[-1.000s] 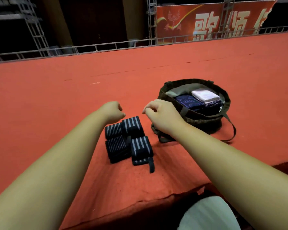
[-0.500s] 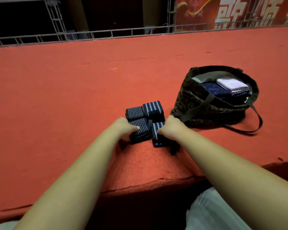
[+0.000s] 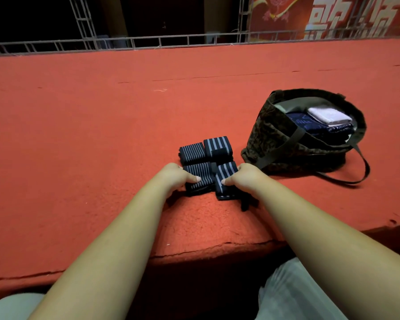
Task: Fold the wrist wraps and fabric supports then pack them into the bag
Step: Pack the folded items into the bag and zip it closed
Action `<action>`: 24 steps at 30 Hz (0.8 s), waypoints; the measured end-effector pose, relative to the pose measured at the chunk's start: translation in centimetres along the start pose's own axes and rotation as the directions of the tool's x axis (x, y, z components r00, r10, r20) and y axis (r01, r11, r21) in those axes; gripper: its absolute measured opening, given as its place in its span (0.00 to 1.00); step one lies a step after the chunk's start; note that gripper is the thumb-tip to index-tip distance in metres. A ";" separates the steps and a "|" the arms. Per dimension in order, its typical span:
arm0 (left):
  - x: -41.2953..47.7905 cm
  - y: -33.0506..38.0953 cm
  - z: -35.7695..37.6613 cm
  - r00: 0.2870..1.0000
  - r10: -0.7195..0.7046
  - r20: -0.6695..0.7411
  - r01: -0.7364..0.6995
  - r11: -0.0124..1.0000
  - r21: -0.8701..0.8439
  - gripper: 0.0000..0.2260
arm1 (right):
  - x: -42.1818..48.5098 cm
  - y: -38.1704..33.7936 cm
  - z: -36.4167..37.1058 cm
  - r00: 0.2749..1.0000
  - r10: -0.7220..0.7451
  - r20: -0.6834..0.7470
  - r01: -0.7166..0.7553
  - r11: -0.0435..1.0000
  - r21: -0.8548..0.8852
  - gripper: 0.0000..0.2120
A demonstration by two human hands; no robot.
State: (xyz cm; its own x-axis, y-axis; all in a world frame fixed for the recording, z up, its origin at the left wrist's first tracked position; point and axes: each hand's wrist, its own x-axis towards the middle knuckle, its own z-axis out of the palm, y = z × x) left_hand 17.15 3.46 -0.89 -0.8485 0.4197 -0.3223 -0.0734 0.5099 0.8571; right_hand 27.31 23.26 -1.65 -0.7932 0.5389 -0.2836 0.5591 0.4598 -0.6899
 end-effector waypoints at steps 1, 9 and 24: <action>-0.1 0.0 0.0 1.000 0.001 0.007 -0.001 1.000 -0.014 0.07 | 0.0 0.2 0.1 1.000 -0.009 -0.002 0.009 1.000 0.017 0.21; -0.7 -0.5 -0.5 0.998 0.038 0.042 -0.035 0.998 -0.049 0.10 | -1.1 1.1 0.2 0.994 -0.076 -0.075 0.088 0.982 0.169 0.16; -2.2 8.9 0.1 0.930 0.291 0.223 -0.210 0.922 -0.326 0.16 | -3.8 -0.2 -10.0 0.928 -0.262 -0.263 0.339 0.887 0.313 0.08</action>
State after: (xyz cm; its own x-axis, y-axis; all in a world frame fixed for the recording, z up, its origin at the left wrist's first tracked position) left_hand 18.46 7.19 7.43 -0.6936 0.7065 -0.1403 -0.0605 0.1370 0.9887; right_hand 32.65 28.19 6.21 -0.8194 0.5657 0.0930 0.1516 0.3701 -0.9165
